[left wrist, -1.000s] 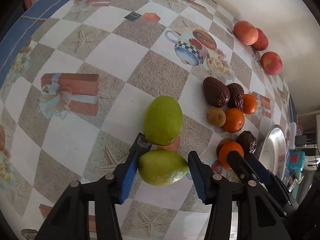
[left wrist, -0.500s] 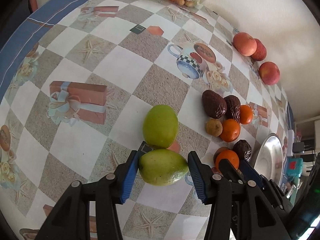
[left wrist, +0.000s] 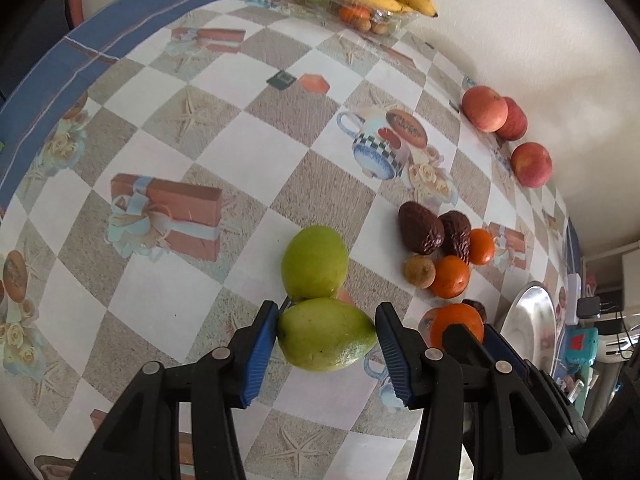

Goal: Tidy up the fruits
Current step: 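Grasp a green pear with the left gripper while the right gripper grasps a tangerine, then carry the pear with the left gripper into the steel bowl while the right drops the tangerine there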

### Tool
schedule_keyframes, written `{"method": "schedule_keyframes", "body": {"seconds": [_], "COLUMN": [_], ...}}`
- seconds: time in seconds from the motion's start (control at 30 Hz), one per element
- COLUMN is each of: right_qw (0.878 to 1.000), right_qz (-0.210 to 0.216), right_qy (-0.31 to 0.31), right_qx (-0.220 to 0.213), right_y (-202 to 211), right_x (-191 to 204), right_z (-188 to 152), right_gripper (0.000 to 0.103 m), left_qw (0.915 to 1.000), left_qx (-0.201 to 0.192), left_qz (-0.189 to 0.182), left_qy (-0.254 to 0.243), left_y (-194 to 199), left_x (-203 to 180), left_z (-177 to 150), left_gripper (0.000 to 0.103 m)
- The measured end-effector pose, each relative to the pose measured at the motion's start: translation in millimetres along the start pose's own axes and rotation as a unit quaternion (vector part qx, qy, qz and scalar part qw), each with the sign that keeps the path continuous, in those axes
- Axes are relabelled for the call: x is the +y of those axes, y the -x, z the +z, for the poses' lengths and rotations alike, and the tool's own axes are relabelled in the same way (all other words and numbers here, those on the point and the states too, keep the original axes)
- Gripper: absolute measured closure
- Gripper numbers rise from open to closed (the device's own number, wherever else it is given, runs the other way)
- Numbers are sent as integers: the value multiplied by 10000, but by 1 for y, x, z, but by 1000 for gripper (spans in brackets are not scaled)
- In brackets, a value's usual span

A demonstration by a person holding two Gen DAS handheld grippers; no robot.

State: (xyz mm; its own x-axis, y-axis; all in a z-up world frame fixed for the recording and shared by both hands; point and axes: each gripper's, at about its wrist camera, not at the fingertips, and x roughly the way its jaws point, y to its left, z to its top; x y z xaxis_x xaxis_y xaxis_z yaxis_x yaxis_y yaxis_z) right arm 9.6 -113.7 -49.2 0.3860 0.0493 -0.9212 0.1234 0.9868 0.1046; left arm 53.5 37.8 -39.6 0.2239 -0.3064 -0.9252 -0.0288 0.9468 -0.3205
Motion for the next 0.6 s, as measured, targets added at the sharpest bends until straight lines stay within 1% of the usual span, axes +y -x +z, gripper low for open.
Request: {"method": "schedule_keyframes", "body": {"seconds": [0.03,0.13,0.2,0.3,0.43,0.47,0.5,0.57,0.6], "right_qw": [9999,9993,9991,9991,9966,9954,9936,9897,9875], "right_qz": [123,190,225,163,223,185,-10,-442,-548], "right_qy": [-47,-17,-24,-98,-537,-654,-817,-1068,-1228], "right_qx": [-103,-323,-370,-389,-589,-681,-781,-842,-822], "right_y": [6,20,25,27,40,45,52,58,59], "right_x": [0,5,5,0,-23,-31,-42,-60,-71], "right_z": [1,3,3,4,2,1,1,1,0], "right_gripper": [66,66,66,66,66,66,66,66,66], "left_qw": [10000,9998,9997,9995,9983,9977,9967,9935,9913], "left_qx": [-40,-185,-215,-194,-148,-137,-125,-136,-139], "left_qz": [2,-22,-44,-89,-62,-106,-160,-239,-265], "left_qy": [-8,-67,-122,-239,-561,-652,-787,-1107,-1279], "left_y": [2,7,8,6,0,0,-1,-2,-3], "left_x": [-1,-9,-16,-30,-57,-66,-77,-100,-112], "left_z": [0,1,1,0,-1,-2,-3,-7,-9], "left_gripper": [50,50,50,50,50,50,50,50,50]}}
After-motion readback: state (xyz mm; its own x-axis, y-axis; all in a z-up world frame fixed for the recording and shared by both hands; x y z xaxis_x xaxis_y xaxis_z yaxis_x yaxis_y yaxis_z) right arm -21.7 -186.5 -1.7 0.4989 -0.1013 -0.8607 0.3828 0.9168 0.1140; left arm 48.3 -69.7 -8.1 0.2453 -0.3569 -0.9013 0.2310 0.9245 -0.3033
